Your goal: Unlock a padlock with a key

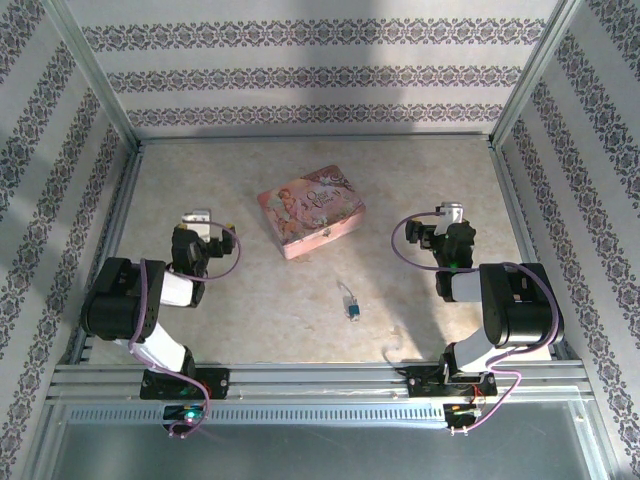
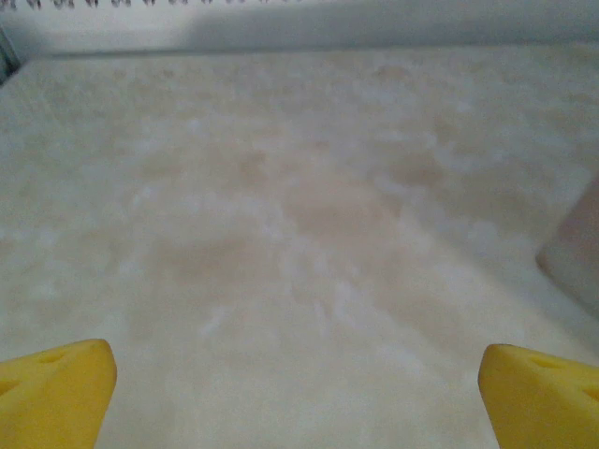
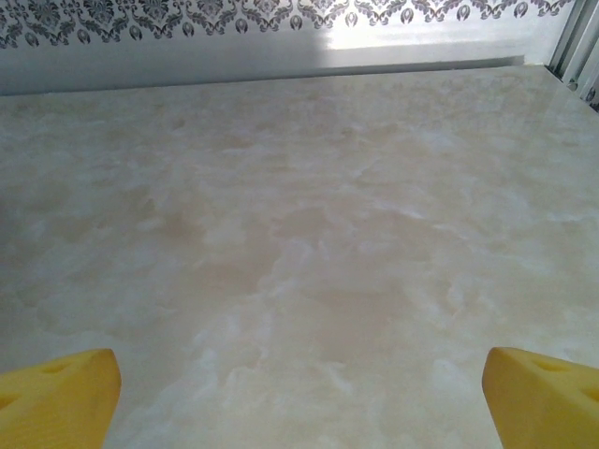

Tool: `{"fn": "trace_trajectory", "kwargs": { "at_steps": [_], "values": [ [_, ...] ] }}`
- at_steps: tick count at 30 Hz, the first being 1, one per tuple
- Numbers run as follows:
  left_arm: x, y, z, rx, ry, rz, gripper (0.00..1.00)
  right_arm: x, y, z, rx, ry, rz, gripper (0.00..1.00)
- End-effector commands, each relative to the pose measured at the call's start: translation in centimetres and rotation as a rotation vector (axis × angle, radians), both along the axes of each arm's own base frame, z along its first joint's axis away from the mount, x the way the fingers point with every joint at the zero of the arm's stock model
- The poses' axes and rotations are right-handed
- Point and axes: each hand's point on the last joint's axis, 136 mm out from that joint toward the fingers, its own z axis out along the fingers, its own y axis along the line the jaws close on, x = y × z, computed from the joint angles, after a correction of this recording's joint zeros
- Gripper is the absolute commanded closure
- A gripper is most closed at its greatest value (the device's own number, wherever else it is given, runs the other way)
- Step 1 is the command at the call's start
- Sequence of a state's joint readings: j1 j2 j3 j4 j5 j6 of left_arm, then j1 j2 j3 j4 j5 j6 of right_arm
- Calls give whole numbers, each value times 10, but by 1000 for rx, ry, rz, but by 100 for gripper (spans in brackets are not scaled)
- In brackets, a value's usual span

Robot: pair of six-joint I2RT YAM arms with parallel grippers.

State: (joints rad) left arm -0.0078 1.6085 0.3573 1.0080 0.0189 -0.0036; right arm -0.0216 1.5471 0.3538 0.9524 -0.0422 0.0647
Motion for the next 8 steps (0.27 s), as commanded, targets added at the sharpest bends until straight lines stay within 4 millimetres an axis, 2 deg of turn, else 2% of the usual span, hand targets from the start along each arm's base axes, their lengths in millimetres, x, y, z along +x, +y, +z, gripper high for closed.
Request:
{"fn": "trace_trajectory", "kwargs": {
  "at_steps": [1, 8],
  "values": [
    [4, 8, 5, 0, 2, 24, 1, 7, 5, 14, -21, -37, 23, 2],
    [4, 8, 3, -1, 10, 27, 1, 6, 5, 13, -22, -34, 22, 2]
  ]
}}
